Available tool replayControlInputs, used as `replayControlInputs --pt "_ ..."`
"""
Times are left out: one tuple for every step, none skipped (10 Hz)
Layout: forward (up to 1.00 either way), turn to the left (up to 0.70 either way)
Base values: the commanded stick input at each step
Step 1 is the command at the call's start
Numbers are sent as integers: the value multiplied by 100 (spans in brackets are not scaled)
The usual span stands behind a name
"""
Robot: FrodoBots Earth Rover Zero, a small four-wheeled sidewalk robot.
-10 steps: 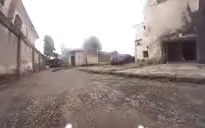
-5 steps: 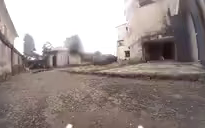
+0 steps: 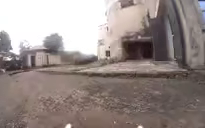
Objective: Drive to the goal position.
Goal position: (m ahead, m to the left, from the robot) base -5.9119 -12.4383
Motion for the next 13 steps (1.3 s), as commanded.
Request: replayControlInputs --pt "0 -45" --pt "0 -45" --pt "0 -45" --pt "0 -45" --pt "0 -45" --pt "0 -45" --pt "0 -45" --pt "0 -45" --pt "0 -45" --pt "0 -45" --pt "0 -45" --pt "0 -45" --pt "0 -45"
